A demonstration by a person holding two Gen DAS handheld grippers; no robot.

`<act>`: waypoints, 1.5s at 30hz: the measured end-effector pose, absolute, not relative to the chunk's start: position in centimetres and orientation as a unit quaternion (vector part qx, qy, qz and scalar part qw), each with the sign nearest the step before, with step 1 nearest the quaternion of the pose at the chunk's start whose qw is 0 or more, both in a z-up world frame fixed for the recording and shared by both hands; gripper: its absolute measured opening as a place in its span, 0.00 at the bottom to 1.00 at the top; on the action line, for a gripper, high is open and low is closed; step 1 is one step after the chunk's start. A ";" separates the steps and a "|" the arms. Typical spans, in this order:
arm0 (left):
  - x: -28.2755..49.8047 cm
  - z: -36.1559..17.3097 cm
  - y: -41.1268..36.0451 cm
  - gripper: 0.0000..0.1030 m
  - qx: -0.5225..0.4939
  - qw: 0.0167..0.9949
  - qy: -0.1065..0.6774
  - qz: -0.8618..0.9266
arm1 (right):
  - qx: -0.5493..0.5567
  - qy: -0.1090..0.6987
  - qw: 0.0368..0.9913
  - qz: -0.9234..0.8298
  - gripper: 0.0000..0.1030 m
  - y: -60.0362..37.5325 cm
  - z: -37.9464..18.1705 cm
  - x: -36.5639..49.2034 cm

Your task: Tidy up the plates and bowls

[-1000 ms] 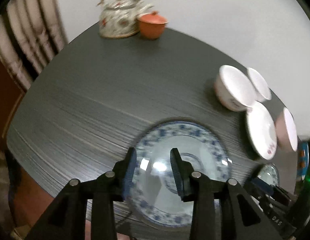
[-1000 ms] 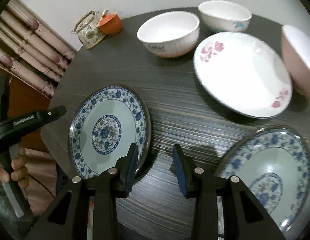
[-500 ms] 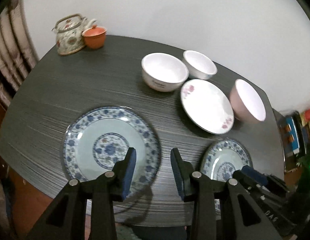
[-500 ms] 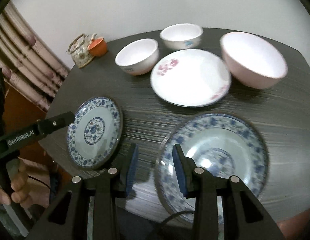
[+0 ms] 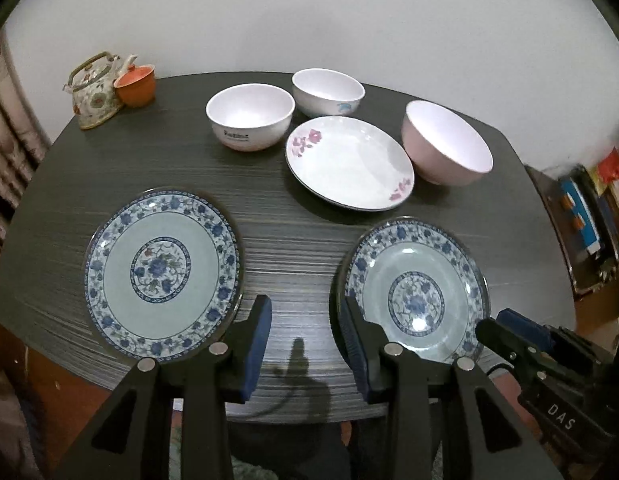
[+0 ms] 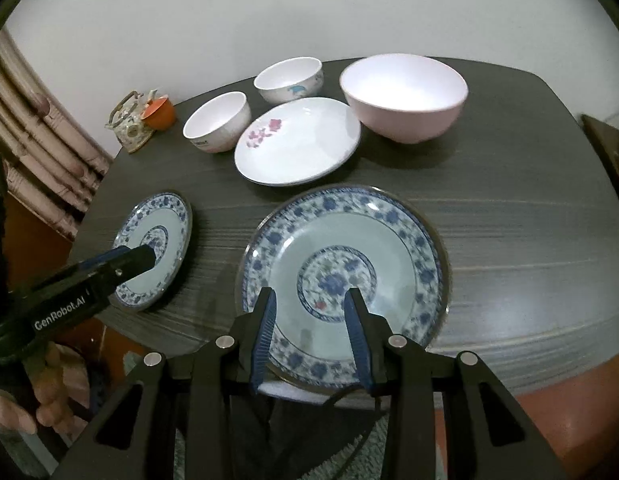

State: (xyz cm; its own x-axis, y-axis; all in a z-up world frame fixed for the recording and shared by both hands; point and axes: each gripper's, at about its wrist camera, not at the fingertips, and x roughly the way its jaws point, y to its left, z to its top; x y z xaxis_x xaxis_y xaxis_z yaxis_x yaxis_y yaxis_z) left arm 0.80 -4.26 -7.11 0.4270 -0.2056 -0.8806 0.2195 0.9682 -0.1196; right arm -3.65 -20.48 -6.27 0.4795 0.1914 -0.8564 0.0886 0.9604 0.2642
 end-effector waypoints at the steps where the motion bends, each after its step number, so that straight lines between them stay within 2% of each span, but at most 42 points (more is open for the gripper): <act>1: 0.6 -7.1 -4.5 0.38 0.012 0.846 0.518 -0.125 | 0.142 0.510 0.848 0.029 0.33 -20.7 -6.4 -3.9; 3: 0.4 -7.2 -4.8 0.41 0.018 0.846 0.519 -0.123 | 0.147 0.511 0.847 0.030 0.33 -20.9 -6.6 -4.1; 20: 0.0 -8.8 -7.3 0.42 0.040 0.836 0.531 -0.132 | 0.163 0.509 0.844 0.030 0.35 -22.4 -7.3 -4.3; 30: 1.3 -10.1 -6.9 0.42 -0.018 0.821 0.537 -0.194 | 0.175 0.498 0.847 0.057 0.35 -24.8 -7.6 -3.8; 37: 3.0 -12.7 -6.8 0.42 -0.080 0.776 0.576 -0.245 | 0.192 0.520 0.826 0.105 0.35 -28.5 -10.2 -3.2; 41: 3.8 -14.3 -6.6 0.42 -0.104 0.757 0.596 -0.248 | 0.223 0.534 0.808 0.111 0.34 -31.0 -12.0 -2.7; 45: 4.3 -15.5 -6.6 0.42 -0.131 0.735 0.613 -0.258 | 0.258 0.542 0.790 0.124 0.28 -32.7 -13.5 -2.2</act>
